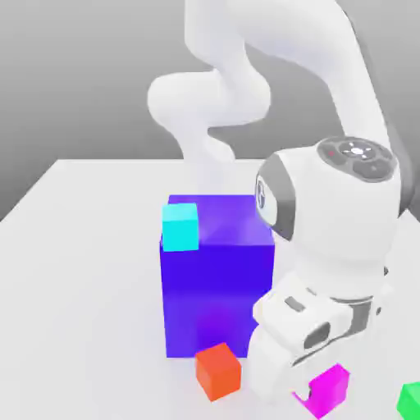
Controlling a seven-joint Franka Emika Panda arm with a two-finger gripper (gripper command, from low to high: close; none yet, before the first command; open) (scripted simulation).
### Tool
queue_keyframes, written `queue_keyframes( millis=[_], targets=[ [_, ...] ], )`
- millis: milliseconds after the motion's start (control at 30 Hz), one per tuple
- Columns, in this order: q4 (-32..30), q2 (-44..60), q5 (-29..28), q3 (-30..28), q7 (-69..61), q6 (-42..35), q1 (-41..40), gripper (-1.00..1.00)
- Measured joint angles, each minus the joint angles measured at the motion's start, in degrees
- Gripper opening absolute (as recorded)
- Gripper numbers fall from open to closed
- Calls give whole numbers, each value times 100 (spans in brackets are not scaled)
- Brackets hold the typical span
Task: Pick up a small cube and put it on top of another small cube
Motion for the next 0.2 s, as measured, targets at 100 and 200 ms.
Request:
queue_keyframes(
  millis=[100, 200],
  targets=[
    [393, 674, -405, 219, -184, 257, 493, 100],
    [393, 674, -405, 219, -184, 257, 493, 100]
  ],
)
